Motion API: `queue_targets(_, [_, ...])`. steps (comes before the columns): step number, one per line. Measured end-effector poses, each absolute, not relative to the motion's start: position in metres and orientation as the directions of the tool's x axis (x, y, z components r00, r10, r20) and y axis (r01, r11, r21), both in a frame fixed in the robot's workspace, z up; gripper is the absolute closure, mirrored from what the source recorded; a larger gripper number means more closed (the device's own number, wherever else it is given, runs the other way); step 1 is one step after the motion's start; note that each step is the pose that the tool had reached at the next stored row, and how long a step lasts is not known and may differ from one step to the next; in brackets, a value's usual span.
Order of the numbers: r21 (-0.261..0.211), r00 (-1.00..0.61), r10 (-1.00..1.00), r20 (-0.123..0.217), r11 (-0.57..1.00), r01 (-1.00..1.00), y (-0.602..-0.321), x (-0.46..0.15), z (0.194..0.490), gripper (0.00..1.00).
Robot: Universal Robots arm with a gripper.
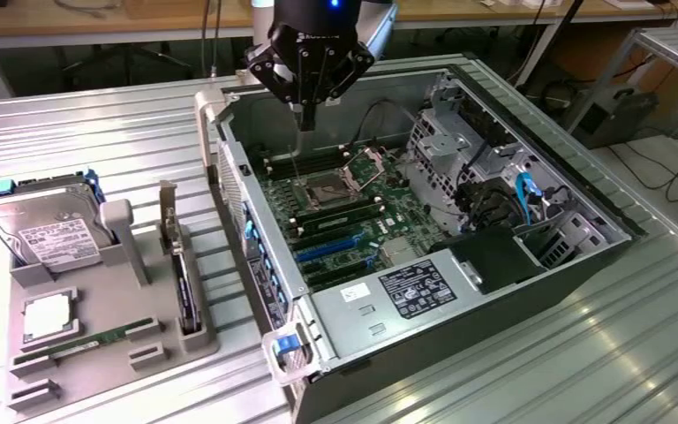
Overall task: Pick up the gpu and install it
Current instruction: 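Reach for the gpu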
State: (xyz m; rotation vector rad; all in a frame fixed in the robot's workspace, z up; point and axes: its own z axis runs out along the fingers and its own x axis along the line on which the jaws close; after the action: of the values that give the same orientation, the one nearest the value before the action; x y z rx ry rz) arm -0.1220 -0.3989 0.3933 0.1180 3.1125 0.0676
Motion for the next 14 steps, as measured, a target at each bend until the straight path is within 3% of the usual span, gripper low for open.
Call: queue_targets(14, [0.044, -0.997, 0.076, -0.025, 0.996, 0.075, -0.433, -0.167, 0.393, 0.89])
